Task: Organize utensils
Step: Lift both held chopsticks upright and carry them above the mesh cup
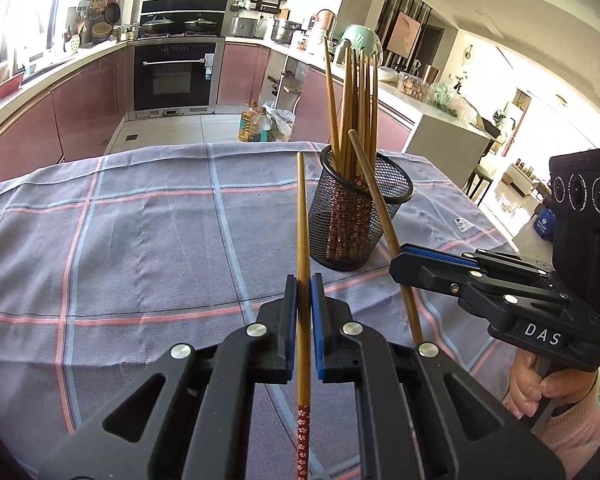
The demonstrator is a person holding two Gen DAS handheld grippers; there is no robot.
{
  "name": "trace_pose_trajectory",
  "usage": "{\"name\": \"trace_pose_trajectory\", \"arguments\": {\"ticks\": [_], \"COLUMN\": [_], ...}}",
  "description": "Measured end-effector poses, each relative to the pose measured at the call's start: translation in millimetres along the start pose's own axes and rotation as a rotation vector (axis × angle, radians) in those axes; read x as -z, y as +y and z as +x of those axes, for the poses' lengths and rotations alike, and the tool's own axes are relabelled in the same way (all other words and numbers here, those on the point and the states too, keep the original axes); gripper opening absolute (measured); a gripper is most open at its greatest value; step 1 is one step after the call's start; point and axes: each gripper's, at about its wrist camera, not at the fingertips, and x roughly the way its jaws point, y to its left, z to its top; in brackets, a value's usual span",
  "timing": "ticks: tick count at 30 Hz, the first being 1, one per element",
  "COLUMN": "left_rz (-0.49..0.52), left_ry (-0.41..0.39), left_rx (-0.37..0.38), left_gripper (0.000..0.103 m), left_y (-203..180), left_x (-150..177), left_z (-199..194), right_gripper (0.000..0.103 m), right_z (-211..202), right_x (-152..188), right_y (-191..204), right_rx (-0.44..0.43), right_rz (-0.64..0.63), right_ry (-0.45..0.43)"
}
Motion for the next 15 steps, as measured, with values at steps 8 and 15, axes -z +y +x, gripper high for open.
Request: {"name": "trace_pose_trajectory", "arguments": {"ticks": [8,15], "left_rz": [0.0,0.006], "left_ry": [-0.017,-0.029], "left_rx": [0.033,0.05], "left_gripper": [0.008,0.008], "left_y": [0,-3], "left_x": [-4,-7], "left_z": [-9,-13], "right_gripper": [0.006,0.006], "right_z": [-13,-22], "right_x": [-2,-3], "right_y": [-5,-7], "right_rx": [-0.008,-0.01], "right_rz": [0.006,0.012], "right_ry": [-0.037,-0.061]}}
